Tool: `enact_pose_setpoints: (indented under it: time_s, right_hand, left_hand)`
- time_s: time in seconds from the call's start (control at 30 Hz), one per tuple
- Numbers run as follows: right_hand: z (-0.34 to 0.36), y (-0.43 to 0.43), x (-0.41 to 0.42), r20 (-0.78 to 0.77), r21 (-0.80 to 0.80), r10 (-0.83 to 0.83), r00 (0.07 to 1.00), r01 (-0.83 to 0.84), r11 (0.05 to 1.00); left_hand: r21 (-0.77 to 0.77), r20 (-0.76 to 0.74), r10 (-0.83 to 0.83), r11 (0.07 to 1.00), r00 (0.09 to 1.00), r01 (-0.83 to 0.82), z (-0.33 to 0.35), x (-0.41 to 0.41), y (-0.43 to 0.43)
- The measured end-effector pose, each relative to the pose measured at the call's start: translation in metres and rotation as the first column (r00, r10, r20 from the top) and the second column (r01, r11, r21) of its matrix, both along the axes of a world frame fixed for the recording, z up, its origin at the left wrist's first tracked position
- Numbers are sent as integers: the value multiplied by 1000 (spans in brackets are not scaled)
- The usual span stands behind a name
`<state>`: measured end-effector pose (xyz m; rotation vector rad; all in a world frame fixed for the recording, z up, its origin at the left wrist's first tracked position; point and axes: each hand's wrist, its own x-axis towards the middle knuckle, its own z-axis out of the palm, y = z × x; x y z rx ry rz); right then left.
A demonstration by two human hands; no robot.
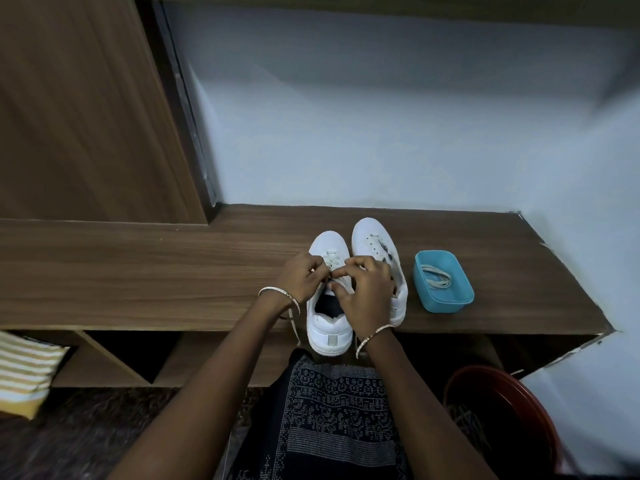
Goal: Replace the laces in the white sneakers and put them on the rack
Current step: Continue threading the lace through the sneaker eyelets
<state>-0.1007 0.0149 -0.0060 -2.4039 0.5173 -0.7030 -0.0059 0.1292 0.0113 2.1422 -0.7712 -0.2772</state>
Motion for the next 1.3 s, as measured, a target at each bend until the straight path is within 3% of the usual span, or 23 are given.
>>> enact_pose_setpoints:
  time_s: [0.1,0.2,0.37,0.47,0.57,0.7,0.87,1.0,1.07,1.17,1.3]
  right_hand:
    - [2,4,7,-12,13,-23,1000,24,1000]
    - [1,4,10,-17,-72,-1,1000,-1,997]
    - [1,1,4,33,-139,16,999,-11,990]
    - [1,3,-3,104,-3,71,992,-71,997]
    - [1,-3,-9,78,249,115,990,-131,960]
    - [25,-24,-24,159,649,53,986,-144,747]
    - [40,-71,-45,211,757,-142,967,-70,649]
    - [44,-102,-55,156,789,-375,914,112,604]
    - [43,-110,-55,125,745,-451,884,217,631]
    - [39,-103,-53,40,503,-415,909,341,795]
    - [30,-73,-42,23,68,-228,973,226,972]
  left_hand:
    - [12,-4,-31,999,1000,31,7,-1,1]
    - [23,3,-50,998,999,50,7,3,2]
    - [4,5,35,999,999,-35,-5,8,0]
    - [-10,8,83,997,997,-83,-4,7,-3]
    - [-9,5,103,995,995,-103,-3,7,-3]
    - [6,-17,119,993,993,-119,-3,9,0]
    - [22,-41,178,984,983,-177,-8,12,3]
    - [39,-52,181,983,982,-179,-10,13,3]
    - [40,-55,181,983,982,-179,-7,12,2]
    - [21,-52,169,985,984,-169,-5,9,1]
    - [2,-68,126,992,990,-126,0,8,-2]
